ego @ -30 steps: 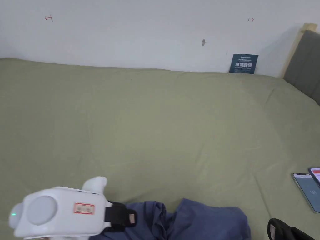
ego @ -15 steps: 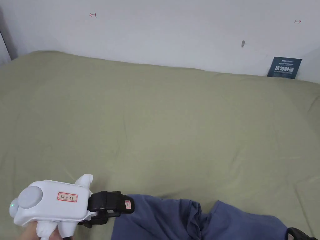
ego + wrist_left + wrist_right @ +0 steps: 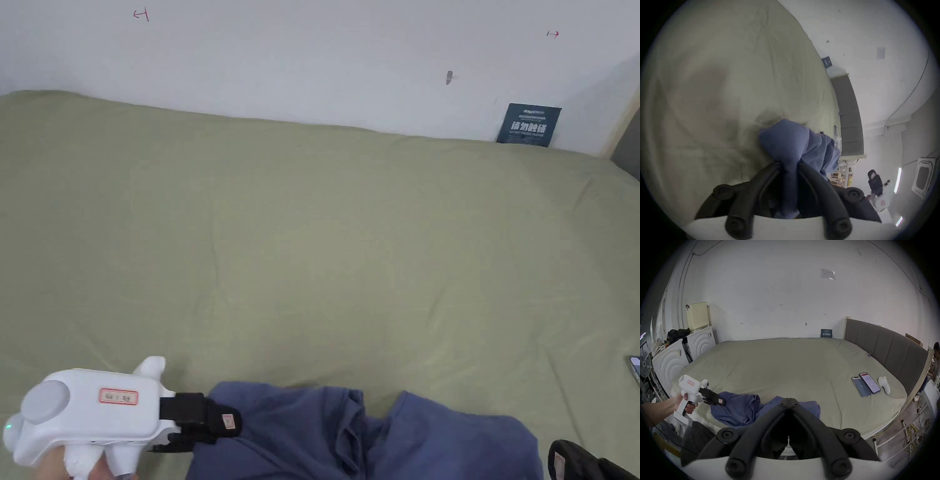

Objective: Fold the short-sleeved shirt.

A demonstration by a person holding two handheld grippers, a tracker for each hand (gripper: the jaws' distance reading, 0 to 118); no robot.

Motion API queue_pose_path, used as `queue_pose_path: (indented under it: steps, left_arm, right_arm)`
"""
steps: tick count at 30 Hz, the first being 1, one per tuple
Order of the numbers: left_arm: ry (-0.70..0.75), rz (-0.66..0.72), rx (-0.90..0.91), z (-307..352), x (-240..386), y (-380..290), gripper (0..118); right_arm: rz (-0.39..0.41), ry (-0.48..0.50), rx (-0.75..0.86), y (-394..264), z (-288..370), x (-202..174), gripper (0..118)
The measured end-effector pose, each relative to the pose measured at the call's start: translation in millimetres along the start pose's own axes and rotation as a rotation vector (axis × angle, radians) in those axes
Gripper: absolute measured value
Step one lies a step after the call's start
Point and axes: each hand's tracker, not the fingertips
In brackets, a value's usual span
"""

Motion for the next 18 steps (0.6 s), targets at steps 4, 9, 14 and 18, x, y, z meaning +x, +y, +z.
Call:
queue_pose_path:
  steps: [4, 9, 14, 18]
  left_arm:
    - [0.047, -0.001, 0.087, 46, 17, -8, 10]
    - [0.227, -0.036, 0.189, 128, 29, -10, 10]
    - [0.408, -0.131, 0.213, 161, 70, -20, 10]
    - [0.415, -0.201, 0.176, 134, 113, -28, 10]
  right_arm:
    - [0.013, 0.004, 0.009, 3, 0, 2, 0]
    - [0.019, 0.027, 0.038, 9, -2, 0, 0]
    - [0.02, 0.051, 0.063, 12, -6, -4, 0]
    - [0.014, 0.051, 0.084, 13, -2, -6, 0]
